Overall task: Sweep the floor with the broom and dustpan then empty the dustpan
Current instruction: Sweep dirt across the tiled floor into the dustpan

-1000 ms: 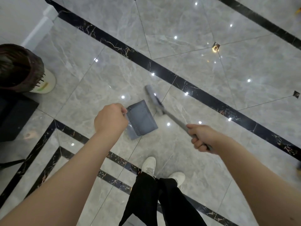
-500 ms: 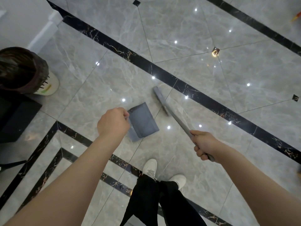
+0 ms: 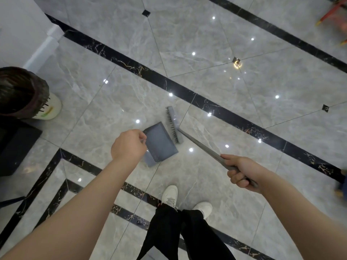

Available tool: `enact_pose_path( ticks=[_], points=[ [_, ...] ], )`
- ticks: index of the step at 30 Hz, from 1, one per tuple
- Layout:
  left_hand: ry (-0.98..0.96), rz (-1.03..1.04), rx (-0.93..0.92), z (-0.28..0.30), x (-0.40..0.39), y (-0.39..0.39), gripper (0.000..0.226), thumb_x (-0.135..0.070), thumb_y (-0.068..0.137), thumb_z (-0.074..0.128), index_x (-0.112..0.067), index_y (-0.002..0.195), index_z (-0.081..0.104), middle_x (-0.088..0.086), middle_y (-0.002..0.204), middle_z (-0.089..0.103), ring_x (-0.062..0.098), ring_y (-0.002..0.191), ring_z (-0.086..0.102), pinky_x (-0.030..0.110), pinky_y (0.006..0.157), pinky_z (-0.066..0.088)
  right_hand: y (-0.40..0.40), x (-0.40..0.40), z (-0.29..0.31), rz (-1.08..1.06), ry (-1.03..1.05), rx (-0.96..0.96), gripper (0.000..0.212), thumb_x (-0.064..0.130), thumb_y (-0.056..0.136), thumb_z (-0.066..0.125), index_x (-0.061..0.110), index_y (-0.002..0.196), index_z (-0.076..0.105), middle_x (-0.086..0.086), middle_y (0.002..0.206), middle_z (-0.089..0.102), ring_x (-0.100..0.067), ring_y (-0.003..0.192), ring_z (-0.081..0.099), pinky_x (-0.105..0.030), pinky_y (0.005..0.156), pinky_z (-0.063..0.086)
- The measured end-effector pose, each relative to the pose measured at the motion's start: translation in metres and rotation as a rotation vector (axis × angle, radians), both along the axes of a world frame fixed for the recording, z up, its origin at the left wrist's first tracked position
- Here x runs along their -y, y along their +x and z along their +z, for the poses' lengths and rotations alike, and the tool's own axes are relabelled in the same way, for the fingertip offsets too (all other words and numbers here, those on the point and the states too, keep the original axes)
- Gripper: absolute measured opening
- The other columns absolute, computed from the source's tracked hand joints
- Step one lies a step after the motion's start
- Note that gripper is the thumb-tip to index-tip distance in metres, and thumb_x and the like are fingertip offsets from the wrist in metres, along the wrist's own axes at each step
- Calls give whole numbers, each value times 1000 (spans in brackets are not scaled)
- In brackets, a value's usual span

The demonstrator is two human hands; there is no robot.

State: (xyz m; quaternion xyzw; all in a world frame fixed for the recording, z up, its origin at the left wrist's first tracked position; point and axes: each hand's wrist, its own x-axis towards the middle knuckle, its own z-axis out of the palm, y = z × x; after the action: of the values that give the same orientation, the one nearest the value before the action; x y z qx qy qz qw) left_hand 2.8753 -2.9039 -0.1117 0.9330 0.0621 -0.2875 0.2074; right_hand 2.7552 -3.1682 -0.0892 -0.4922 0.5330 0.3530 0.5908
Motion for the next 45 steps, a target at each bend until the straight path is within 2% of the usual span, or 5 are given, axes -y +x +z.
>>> enact_pose_path(
  ticks=[10,18,28,37,45],
  points=[
    [-61,-181,-13,23,71,-27,26,-4,85,51,-25,87,66,-1,98,69,26,78,69,31,70,55,-60,51,46,-265,-74,68,37,15,100,36,23,136,44,0,56,31,-3,30,25,-11,26,17],
    [-78,-455,38,48,168,-77,26,-10,89,50,-22,101,70,1,103,72,29,82,70,30,70,52,-155,98,78,-504,-153,88,41,14,99,33,24,138,41,-1,61,29,-4,31,25,-12,27,17],
    [-72,-775,84,77,292,-183,33,-6,87,50,-25,106,69,-1,106,70,27,80,69,26,66,47,-312,151,103,-855,-170,57,27,11,96,34,25,115,47,0,58,31,-6,38,24,-13,30,17],
    [-129,-855,78,117,376,-304,32,-7,85,50,-26,100,70,1,102,70,30,78,70,38,75,58,-452,186,134,-987,-194,56,23,6,94,31,20,105,47,-1,59,31,-8,43,24,-14,32,17],
    [-81,-968,90,135,408,-389,27,-5,89,49,-23,98,68,0,93,69,24,64,68,36,67,59,-556,213,147,-1003,-262,22,42,5,95,31,17,133,44,-1,59,30,-8,42,25,-14,31,18]
  ],
)
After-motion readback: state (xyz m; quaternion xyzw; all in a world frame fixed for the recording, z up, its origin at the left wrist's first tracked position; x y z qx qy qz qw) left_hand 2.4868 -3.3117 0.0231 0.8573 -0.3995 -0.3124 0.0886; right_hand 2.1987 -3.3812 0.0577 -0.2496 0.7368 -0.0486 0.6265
